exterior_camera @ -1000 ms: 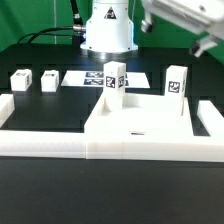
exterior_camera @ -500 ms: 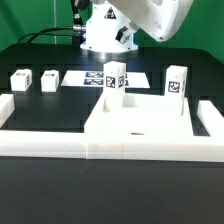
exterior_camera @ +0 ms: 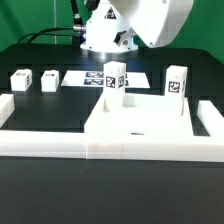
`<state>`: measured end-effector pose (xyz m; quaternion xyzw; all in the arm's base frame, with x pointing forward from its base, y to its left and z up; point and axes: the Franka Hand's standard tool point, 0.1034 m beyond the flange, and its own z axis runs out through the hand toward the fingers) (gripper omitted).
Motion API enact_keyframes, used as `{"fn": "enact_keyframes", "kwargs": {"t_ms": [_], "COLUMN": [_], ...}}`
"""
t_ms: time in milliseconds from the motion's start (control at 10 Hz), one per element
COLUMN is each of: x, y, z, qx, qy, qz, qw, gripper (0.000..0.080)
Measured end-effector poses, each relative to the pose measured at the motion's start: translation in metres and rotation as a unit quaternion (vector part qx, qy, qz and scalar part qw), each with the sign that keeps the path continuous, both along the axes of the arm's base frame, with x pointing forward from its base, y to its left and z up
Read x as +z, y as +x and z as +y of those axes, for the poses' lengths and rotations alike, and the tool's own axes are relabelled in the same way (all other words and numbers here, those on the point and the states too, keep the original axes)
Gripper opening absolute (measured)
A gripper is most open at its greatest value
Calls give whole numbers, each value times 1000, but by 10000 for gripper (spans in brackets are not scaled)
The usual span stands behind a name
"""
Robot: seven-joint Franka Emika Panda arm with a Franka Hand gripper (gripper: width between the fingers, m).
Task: Assemble square table
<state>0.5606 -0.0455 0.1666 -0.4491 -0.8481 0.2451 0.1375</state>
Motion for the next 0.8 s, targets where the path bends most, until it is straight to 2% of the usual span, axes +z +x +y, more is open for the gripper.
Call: {"fn": "enact_keyframes", "kwargs": {"t_ms": [200, 400, 500, 800], "x": [10, 7, 4, 3], "y": [-30, -51, -59, -57], "z": [-43, -72, -79, -74], "qx": [-92, -184, -212, -281], "qy": [-45, -95, -111, -151], "qz": [-12, -35, -41, -65], "qw": [995, 978, 970, 946], "gripper": [649, 649, 649, 649]}}
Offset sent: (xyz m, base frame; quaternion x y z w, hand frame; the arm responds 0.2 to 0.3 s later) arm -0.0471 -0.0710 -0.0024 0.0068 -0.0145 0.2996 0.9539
